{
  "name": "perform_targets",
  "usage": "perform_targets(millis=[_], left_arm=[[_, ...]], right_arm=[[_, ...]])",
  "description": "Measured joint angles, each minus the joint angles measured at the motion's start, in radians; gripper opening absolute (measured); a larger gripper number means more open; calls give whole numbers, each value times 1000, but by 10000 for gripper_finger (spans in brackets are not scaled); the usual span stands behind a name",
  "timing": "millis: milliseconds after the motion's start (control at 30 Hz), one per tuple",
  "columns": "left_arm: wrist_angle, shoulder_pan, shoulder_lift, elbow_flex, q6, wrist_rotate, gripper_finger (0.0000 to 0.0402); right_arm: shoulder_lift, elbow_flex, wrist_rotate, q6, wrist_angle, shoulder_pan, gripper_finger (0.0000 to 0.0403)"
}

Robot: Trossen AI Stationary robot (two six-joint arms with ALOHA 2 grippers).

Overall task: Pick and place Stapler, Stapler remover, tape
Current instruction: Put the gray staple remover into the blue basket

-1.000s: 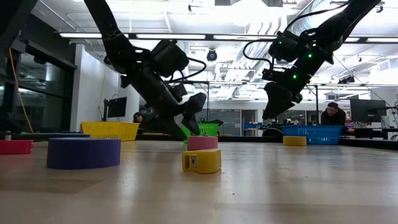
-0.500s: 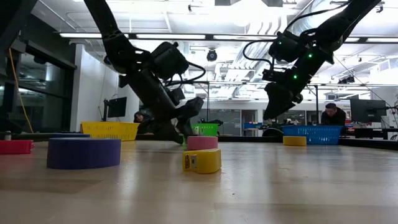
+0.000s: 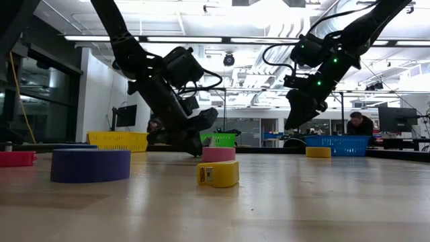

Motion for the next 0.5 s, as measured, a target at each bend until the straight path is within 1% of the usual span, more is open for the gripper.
perform_targets(millis=[167,300,500], left_arm=[[0,0,0,0,16,0,46],[1,0,0,0,24,0,42],[13,0,0,0,43,6,40]], right_arm=[[0,0,0,0,0,0,240],[0,0,-6,0,0,0,240],[0,0,-66,-1,2,5,239]])
